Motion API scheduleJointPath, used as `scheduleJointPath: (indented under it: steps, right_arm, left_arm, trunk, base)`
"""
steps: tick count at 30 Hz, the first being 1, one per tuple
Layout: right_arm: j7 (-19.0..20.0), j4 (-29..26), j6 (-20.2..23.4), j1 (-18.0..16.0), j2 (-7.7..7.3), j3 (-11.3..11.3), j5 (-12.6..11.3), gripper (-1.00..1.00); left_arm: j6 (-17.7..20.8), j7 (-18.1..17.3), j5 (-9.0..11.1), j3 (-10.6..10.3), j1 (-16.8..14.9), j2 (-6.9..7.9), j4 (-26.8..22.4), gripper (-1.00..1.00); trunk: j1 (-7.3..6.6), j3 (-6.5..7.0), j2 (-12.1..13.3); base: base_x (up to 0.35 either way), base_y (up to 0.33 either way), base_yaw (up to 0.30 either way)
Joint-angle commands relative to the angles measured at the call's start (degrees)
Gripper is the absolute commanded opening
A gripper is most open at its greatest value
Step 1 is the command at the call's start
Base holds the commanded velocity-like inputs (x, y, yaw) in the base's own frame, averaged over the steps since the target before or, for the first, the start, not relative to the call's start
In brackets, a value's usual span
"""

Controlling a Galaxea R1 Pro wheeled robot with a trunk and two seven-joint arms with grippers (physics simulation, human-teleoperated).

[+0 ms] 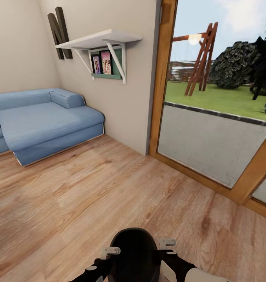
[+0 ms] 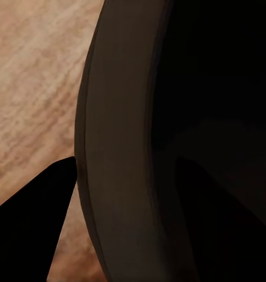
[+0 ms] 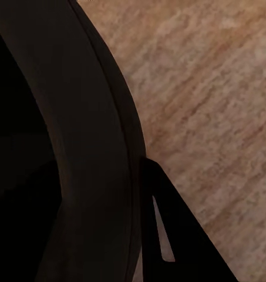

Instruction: Place each of the two pumpkins and all three candles from the living room inside a cabinet in the living room (use any cabinet), then make sure every cabinet is closed, and position the cauldron so it is next to a table in the living room.

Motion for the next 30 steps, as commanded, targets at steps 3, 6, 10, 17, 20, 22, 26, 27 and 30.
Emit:
scheduleJointPath:
  steps: [3,6,10,17,20,22,26,27,30]
  right_arm:
    - [-0.28,-0.11,0.36,0.01,-0.02,0.3,-0.58,-1.0]
    - [-0.28,-0.15,0.36,0.01,-0.02,0.3,-0.58,-1.0]
    - [-0.28,-0.19,0.36,0.01,-0.02,0.3,-0.6,-1.0]
    - [-0.21,-0.27,0.36,0.01,-0.08,0.28,-0.6,-1.0]
    - [-0.19,-0.29,0.36,0.01,-0.1,0.23,-0.6,-1.0]
    - [-0.19,-0.29,0.36,0.01,-0.1,0.22,-0.6,-1.0]
    - [-0.19,-0.39,0.36,0.01,-0.14,0.21,-0.6,-1.0]
    - [-0.19,-0.44,0.36,0.01,-0.16,0.21,-0.6,-1.0]
    - [-0.19,-0.59,0.31,0.01,-0.19,0.21,-0.6,-1.0]
  left_arm:
    - [0.03,0.63,0.31,-0.52,0.0,0.07,0.02,-1.0]
    - [0.06,0.63,0.31,-0.51,0.0,0.07,0.02,-1.0]
    - [0.06,0.63,0.31,-0.53,-0.01,0.07,0.02,-1.0]
    - [0.05,0.63,0.39,-0.5,0.0,0.07,0.02,-1.0]
    - [0.06,0.63,0.39,-0.51,-0.01,0.07,0.02,-1.0]
    - [0.06,0.63,0.4,-0.5,-0.01,0.07,0.02,-1.0]
    - [0.05,0.63,0.4,-0.49,-0.02,0.07,0.02,-1.0]
    - [0.05,0.63,0.4,-0.49,0.0,0.07,0.02,-1.0]
    - [0.06,0.63,0.4,-0.49,-0.01,0.07,0.02,-1.0]
  trunk:
    - [0.0,-0.06,-0.01]
    - [0.0,-0.06,-0.01]
    - [0.0,-0.06,-0.01]
    - [0.0,-0.06,-0.01]
    - [0.0,-0.06,-0.01]
    - [0.0,-0.06,-0.01]
    - [-0.08,0.61,0.03]
    - [-0.11,0.83,0.04]
    - [-0.61,1.4,0.93]
  base:
    - [0.0,0.0,0.0]
    - [0.0,0.0,0.0]
    - [0.0,0.0,0.0]
    - [0.0,0.0,0.0]
    - [0.0,0.0,0.0]
    - [0.0,0.0,0.0]
    - [0.0,0.0,0.0]
    - [0.0,0.0,0.0]
    - [0.0,0.0,0.0]
